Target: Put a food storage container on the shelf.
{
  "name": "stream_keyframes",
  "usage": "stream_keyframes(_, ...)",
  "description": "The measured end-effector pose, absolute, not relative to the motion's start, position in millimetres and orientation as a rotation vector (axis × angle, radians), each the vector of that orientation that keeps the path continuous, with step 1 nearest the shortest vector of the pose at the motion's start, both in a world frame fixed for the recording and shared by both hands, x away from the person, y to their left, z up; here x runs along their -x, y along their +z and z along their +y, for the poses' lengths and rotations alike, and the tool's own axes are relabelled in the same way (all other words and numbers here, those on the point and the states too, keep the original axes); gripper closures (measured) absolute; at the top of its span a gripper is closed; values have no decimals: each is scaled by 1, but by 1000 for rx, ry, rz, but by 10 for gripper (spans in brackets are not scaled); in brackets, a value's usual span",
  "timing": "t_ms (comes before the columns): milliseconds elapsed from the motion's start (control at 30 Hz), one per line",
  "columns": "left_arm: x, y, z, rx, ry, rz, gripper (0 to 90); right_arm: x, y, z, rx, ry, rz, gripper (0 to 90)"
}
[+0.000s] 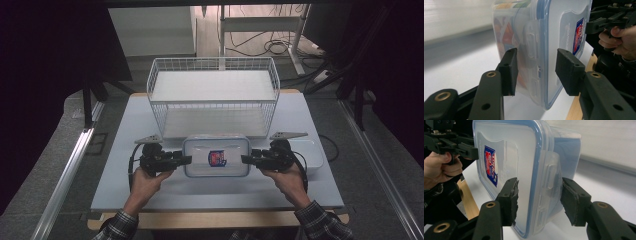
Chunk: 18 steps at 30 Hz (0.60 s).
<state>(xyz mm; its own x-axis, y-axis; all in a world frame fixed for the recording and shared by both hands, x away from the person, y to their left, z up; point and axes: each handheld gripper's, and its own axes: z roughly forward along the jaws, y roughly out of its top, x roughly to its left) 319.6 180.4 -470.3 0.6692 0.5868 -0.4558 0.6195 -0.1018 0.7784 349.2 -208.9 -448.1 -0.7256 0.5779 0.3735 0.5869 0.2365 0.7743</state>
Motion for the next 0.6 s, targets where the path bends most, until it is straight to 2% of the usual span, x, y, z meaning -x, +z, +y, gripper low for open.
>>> stream_keyframes(600,-336,-426,189,-1751,41,950,533,-371,-407,-200,1107,-1630,-2490,498)
